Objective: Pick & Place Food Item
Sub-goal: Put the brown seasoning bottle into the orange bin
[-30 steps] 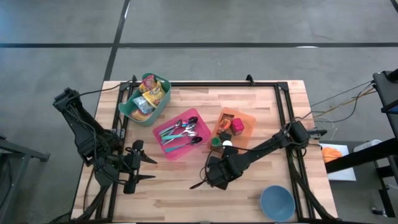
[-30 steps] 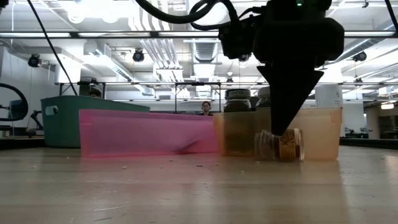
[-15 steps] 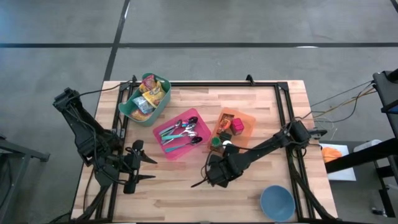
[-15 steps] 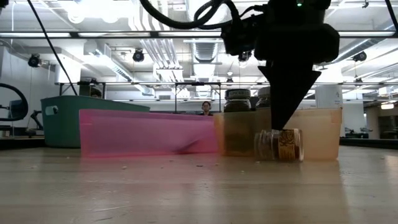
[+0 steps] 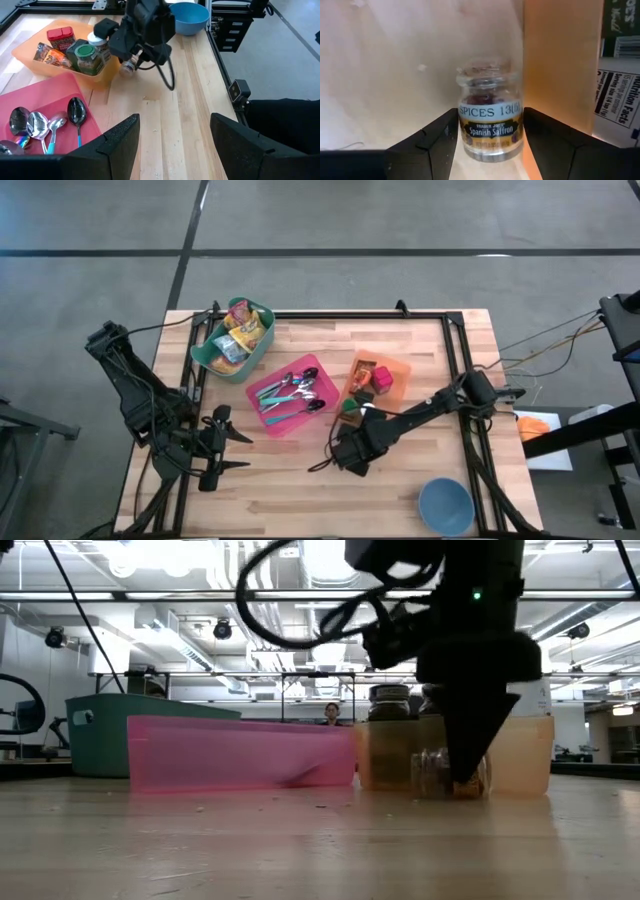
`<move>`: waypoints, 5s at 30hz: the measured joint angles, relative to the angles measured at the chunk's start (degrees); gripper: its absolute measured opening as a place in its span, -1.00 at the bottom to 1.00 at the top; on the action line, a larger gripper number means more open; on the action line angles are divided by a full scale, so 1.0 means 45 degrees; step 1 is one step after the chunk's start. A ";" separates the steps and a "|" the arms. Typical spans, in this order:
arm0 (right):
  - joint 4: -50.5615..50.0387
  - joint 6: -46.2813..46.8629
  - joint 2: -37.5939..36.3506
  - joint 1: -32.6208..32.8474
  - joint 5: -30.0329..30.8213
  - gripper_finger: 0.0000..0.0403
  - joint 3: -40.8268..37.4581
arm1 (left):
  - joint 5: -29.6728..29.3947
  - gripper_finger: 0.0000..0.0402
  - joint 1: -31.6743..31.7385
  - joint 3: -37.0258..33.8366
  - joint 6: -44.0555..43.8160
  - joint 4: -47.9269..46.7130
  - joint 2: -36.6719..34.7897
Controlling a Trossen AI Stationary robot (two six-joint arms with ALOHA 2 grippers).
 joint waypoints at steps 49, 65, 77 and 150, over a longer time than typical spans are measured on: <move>0.1670 0.1760 -0.0060 0.0959 -0.0809 -0.08 -0.1134 | -0.0004 0.21 -0.0004 0.0000 -0.0029 0.0005 0.0000; 0.1423 0.0199 -0.0106 0.0598 -0.1063 -0.07 -0.0675 | -0.0001 0.21 -0.0003 0.0002 0.0005 0.0000 -0.0005; 0.1486 0.1353 -0.0099 0.0995 -0.0671 -0.07 -0.0643 | -0.0003 0.21 -0.0002 0.0001 0.0000 0.0001 -0.0005; 0.5095 0.3797 0.1383 0.2383 -0.0393 -0.10 0.0119 | 0.1210 0.21 0.2157 0.0000 -0.3099 0.1836 0.3395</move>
